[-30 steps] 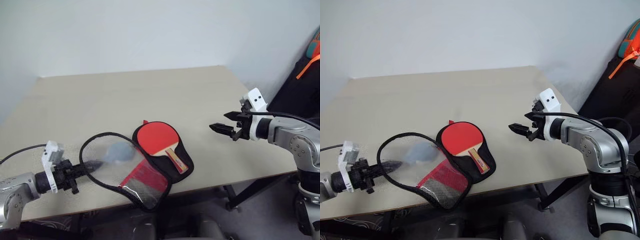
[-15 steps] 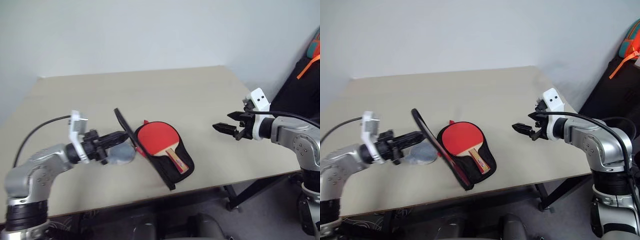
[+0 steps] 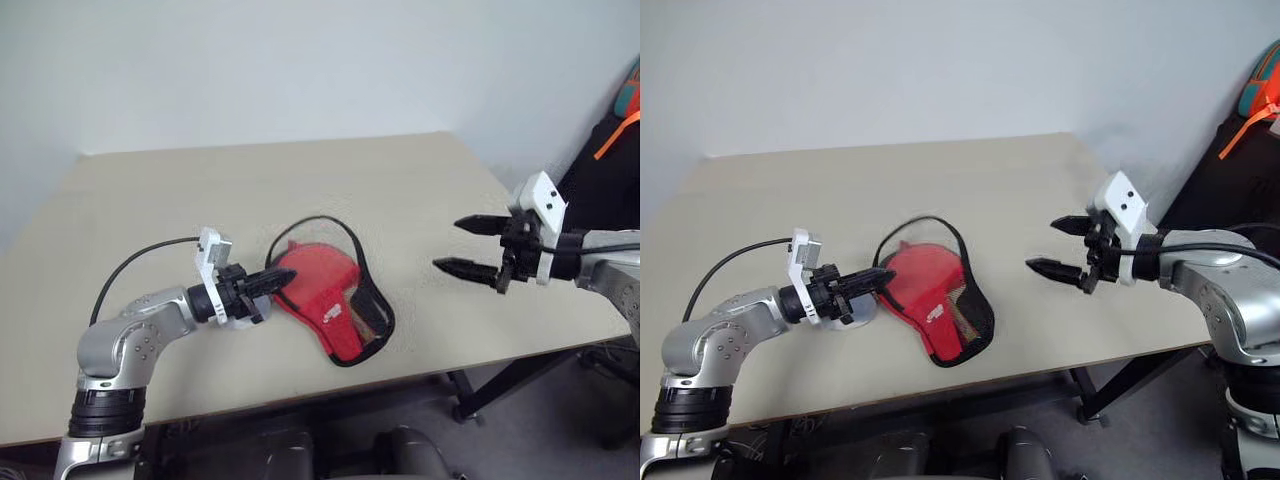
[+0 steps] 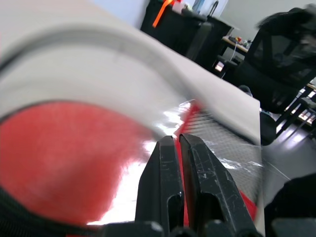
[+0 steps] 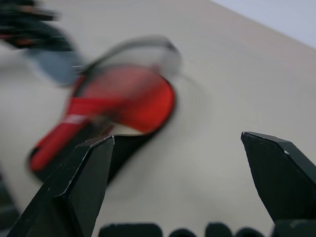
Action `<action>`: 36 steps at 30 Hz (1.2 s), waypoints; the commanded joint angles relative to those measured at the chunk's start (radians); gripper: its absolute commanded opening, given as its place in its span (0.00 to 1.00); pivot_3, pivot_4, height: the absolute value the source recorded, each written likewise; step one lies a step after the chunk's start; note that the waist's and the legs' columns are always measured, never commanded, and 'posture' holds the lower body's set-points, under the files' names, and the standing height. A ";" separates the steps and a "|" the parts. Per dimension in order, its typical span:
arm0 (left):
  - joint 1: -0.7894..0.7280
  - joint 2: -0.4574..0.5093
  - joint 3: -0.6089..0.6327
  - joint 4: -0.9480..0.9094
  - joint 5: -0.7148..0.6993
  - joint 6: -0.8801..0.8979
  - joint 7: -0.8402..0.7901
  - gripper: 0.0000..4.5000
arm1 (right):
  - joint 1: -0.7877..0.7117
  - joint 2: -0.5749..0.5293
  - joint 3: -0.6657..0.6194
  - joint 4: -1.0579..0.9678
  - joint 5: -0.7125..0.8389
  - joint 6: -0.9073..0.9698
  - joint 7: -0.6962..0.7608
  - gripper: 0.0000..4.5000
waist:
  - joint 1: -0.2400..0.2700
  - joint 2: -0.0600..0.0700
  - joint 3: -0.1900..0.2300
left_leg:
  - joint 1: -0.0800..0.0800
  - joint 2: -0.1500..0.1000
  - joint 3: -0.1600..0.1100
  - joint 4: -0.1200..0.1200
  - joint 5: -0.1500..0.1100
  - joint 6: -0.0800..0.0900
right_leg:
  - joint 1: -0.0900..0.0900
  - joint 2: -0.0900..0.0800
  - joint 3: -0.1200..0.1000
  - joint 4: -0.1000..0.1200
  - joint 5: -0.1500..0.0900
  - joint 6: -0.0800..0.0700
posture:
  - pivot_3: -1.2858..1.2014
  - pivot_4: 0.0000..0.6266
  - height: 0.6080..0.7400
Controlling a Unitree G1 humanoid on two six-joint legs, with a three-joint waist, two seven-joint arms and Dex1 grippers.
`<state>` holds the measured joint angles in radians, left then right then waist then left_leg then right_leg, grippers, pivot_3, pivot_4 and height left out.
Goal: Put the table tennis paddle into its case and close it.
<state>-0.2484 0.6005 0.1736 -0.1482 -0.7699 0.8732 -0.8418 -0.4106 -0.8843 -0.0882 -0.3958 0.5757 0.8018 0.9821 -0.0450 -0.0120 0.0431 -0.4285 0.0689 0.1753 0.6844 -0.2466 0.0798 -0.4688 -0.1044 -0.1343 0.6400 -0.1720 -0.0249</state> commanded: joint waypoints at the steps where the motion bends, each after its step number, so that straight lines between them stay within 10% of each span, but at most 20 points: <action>1: -0.008 0.028 0.024 -0.056 -0.061 0.066 0.003 0.03 | 0.008 -0.042 -0.001 -0.041 0.009 -0.098 0.104 1.00 | 0.000 0.000 0.000 | 0.000 0.000 0.000 0.000 0.000 0.000 | 0.000 0.000 0.000 0.000 0.000 0.000 | 0.52 0.00 0.81; 4: 0.024 0.048 0.040 -0.105 -0.117 0.132 0.004 0.03 | 0.012 -0.046 0.026 -0.029 -0.013 -0.137 0.125 1.00 | 0.000 0.000 0.000 | 0.000 0.000 -0.002 0.001 -0.001 0.001 | 0.001 -0.001 -0.002 -0.001 0.000 0.000 | 0.52 0.00 0.81; 17: 0.192 -0.062 0.080 -0.292 -0.383 0.349 0.275 1.00 | 0.017 0.000 0.090 -0.038 -0.031 -0.142 0.080 1.00 | 0.012 0.002 0.001 | 0.001 -0.001 -0.015 0.003 -0.001 0.001 | 0.009 -0.003 -0.014 -0.005 0.000 0.000 | 0.52 0.00 0.81; 36: 0.262 -0.156 0.017 -0.225 -0.526 0.390 0.542 1.00 | 0.066 0.022 0.075 -0.126 0.022 -0.066 -0.016 1.00 | 0.044 0.003 0.002 | 0.000 -0.002 -0.019 0.004 -0.001 0.001 | 0.010 -0.003 -0.017 -0.007 0.000 0.000 | 0.52 0.00 0.81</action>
<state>0.0319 0.4523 0.2009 -0.3727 -1.2744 1.2657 -0.3080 -0.3393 -0.8685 0.0190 -0.4938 0.5807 0.7347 0.9812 -0.0011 -0.0091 0.0448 -0.4282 0.0674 0.1561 0.6880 -0.2473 0.0807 -0.4583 -0.1071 -0.1513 0.6333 -0.1723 -0.0252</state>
